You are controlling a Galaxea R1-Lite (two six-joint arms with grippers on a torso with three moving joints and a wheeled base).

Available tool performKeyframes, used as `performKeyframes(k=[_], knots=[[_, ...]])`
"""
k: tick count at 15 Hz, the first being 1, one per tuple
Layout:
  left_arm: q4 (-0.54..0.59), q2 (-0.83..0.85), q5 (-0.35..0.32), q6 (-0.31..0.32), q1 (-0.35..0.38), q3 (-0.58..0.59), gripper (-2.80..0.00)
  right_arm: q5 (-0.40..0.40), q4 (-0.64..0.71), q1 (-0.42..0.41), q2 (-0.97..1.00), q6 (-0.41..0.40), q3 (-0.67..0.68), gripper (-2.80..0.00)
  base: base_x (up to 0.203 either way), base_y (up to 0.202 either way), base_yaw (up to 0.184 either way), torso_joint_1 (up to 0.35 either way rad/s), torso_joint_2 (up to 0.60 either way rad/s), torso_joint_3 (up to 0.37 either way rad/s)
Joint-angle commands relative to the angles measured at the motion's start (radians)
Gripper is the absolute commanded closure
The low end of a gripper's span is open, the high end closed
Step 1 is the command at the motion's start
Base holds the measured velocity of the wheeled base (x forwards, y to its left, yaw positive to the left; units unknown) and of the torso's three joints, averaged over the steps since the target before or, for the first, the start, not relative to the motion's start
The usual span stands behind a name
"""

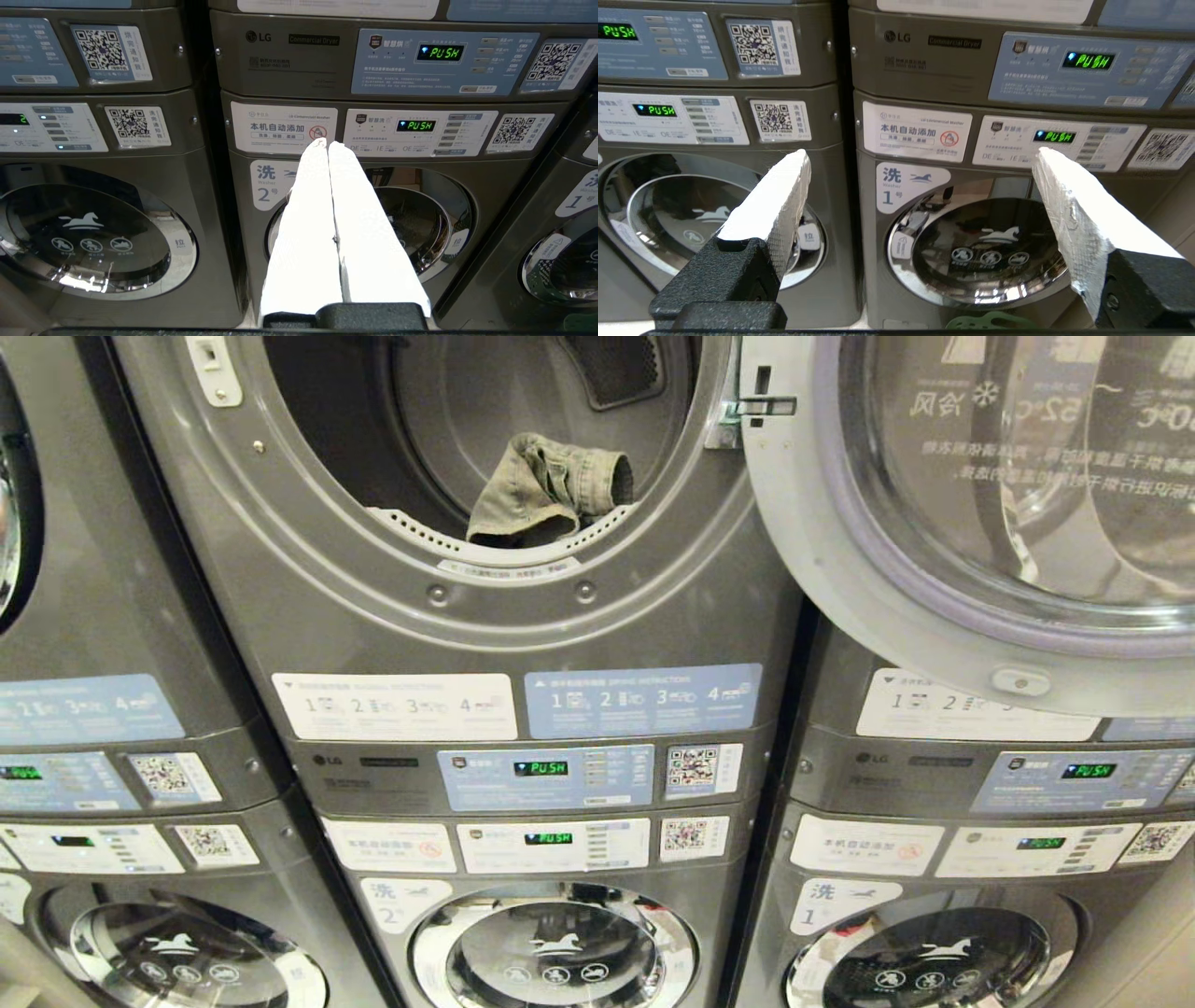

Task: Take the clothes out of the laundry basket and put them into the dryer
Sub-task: Close the dryer

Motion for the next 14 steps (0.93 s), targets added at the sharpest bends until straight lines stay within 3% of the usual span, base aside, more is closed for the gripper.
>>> performKeyframes(k=[1, 12, 14], knots=[[0.000, 0.000, 0.000, -0.002, 0.000, 0.002, 0.00, 0.002, 0.000, 0.000, 0.001, -0.019, 0.000, -2.80, 0.000, 0.000, 0.000, -0.002, 0.00, 0.197], [-0.001, 0.000, 0.000, -0.005, 0.000, 0.002, 0.00, -0.003, 0.002, 0.000, 0.001, -0.016, -0.006, -2.80, 0.000, 0.000, 0.000, 0.002, 0.00, 0.203], [-0.001, 0.000, 0.000, -0.005, 0.000, 0.002, 0.00, -0.021, 0.011, 0.000, 0.009, -0.029, -0.086, -2.80, 0.000, 0.000, 0.000, 0.005, 0.00, 0.093]])
